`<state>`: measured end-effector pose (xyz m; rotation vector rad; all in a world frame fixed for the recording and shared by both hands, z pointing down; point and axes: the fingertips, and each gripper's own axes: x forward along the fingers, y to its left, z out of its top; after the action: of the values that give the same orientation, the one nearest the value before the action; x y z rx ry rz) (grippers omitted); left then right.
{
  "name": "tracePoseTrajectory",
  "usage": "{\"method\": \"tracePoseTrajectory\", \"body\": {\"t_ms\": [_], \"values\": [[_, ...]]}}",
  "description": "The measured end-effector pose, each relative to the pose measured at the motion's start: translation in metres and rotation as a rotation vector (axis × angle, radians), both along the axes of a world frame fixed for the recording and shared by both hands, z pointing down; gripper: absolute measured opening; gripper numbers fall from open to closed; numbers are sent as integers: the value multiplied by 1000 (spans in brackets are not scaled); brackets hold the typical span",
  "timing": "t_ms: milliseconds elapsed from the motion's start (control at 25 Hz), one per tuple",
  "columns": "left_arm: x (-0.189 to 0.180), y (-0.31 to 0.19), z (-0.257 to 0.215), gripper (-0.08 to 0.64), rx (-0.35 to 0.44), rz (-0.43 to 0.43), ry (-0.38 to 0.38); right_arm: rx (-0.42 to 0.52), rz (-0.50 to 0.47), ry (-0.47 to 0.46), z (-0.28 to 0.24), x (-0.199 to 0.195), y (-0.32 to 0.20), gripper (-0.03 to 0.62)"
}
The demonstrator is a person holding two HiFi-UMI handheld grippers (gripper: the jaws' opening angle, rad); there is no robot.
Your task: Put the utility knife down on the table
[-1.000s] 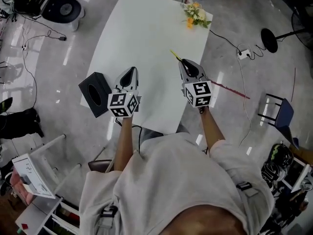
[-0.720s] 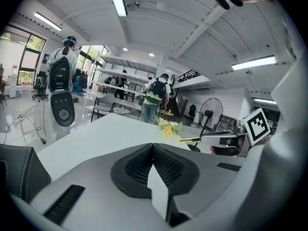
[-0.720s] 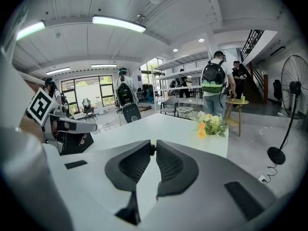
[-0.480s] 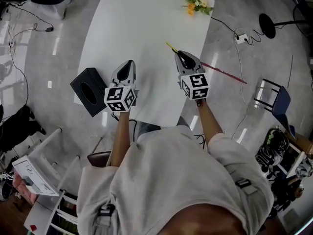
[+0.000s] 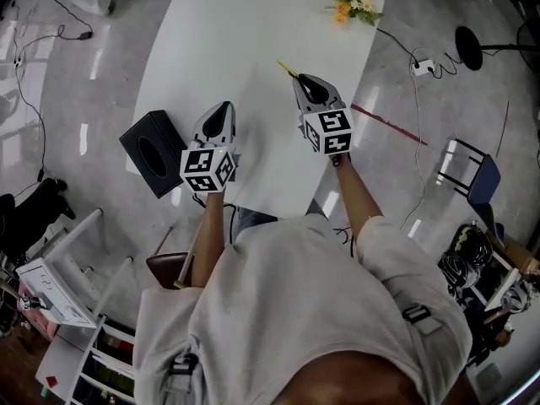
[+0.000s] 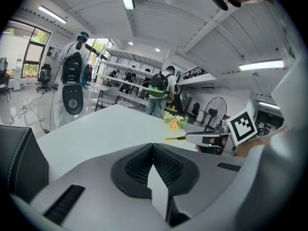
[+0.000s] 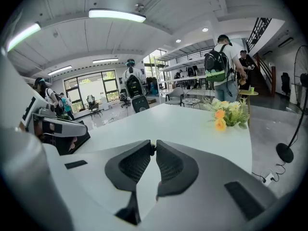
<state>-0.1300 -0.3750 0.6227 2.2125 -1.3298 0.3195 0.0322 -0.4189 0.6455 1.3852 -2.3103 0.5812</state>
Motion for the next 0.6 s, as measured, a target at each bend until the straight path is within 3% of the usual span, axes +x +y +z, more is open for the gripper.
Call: {"method": "tracePoseTrajectory", "body": {"t_ms": [600], "values": [[-11, 6, 3, 20, -11, -29, 3, -37, -44, 53, 37, -17, -40, 60]]}}
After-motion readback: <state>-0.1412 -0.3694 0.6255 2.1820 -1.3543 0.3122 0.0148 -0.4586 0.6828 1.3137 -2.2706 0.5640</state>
